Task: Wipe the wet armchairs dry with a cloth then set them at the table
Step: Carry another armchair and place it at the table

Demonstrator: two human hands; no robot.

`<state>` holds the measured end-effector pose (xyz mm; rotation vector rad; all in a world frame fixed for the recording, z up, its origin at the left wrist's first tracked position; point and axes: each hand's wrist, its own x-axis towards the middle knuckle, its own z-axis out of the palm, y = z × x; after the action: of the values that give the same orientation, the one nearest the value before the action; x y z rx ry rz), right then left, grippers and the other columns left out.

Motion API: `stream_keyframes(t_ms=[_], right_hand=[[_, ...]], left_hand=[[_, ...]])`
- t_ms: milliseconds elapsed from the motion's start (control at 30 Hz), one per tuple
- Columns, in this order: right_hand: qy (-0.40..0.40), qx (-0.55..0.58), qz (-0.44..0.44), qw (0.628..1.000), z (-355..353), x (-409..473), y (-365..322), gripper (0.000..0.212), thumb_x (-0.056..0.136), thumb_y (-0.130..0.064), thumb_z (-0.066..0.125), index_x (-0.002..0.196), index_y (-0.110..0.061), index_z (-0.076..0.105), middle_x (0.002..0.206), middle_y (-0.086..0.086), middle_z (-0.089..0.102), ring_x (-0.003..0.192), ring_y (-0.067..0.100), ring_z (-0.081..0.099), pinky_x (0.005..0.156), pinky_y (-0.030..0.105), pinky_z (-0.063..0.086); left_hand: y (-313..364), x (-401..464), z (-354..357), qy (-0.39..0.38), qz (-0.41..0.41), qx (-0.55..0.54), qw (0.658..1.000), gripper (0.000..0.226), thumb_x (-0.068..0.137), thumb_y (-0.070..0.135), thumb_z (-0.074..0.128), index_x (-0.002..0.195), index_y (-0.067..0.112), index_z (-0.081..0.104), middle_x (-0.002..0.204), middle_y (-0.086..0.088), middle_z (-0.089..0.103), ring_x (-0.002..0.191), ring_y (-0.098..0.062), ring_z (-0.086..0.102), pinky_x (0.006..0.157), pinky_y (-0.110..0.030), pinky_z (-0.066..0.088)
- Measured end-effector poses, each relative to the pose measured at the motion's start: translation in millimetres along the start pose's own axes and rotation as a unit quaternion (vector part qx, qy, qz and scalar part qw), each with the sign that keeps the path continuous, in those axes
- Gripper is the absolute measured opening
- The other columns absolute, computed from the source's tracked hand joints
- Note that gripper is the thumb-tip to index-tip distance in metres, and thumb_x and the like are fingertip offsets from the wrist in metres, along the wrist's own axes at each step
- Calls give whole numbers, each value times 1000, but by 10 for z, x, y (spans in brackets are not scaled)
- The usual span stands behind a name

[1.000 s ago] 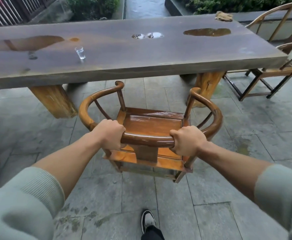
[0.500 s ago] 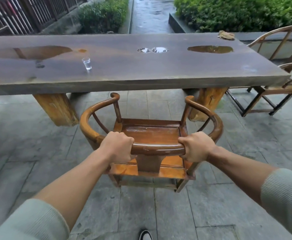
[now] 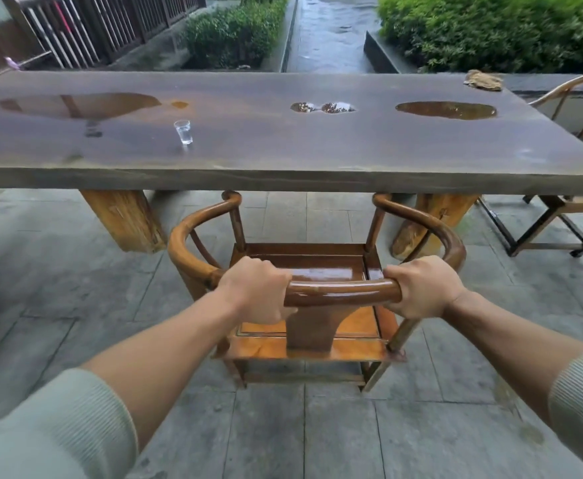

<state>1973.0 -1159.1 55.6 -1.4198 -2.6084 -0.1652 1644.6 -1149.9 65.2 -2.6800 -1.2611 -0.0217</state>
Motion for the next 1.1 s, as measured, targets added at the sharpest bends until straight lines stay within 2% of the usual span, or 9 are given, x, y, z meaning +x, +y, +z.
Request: stream_keyframes(t_ms=[67,167,333,467,567,667,900,1000,1100], right_hand=[[4,0,-10,1000,-31,-26,-32,31,67,-52,69,71,-36,43,53,-12,54,39,13,51,44,18,28],[7,-10,-5,1000,8,-137,-95,30,70,-56,56,71,-26,57,55,-6,59,42,21,57,42,24,36],[9,0,3,1000,37,-262,-188,31,71,-54,50,68,-24,55,54,-8,56,42,20,55,40,25,38],[8,9,18,1000,64,-307,-213,31,72,-55,49,69,-24,55,56,-8,57,44,21,56,42,27,44],[13,3,18,1000,79,-295,-217,31,72,-55,49,68,-25,54,55,-8,56,42,20,55,42,24,37],[23,-1,15,1000,124,-292,-215,29,73,-54,51,66,-26,53,53,-8,54,40,17,51,44,22,28],[50,3,17,999,150,-239,-162,28,73,-51,51,66,-24,51,53,-7,53,41,20,51,39,26,38],[50,6,0,999,146,-233,-144,28,73,-51,53,65,-24,49,51,-8,51,38,19,47,39,23,31],[48,-8,-21,999,144,-171,-94,29,74,-52,53,66,-24,50,51,-8,50,37,18,45,42,22,22]], left_hand=[[18,-16,28,-7,8,2,1000,44,78,70,49,78,27,58,62,11,60,50,-12,57,50,-28,52],[67,-113,101,-1,19,8,1000,47,82,70,43,76,25,56,62,10,60,48,-14,55,49,-28,50],[117,-205,149,6,56,1,998,41,85,66,42,73,27,43,61,10,59,44,-12,47,44,-22,38],[115,-204,136,-24,65,-15,998,39,86,65,43,77,28,44,64,12,58,48,-10,51,47,-22,45],[79,-187,139,-22,65,-6,998,44,86,66,42,79,25,54,64,13,58,47,-10,51,47,-22,47],[37,-176,183,-29,73,-12,997,43,85,67,43,80,26,54,64,14,57,47,-11,52,47,-21,47],[-68,-39,126,-18,90,-7,996,42,86,67,43,76,26,46,59,13,51,46,-12,52,46,-23,46],[-26,-93,150,-5,79,4,997,47,84,68,44,76,23,53,60,10,57,46,-13,53,46,-24,47],[-52,-87,176,35,70,25,997,47,81,69,48,68,23,51,52,10,52,39,-14,49,41,-24,39]])
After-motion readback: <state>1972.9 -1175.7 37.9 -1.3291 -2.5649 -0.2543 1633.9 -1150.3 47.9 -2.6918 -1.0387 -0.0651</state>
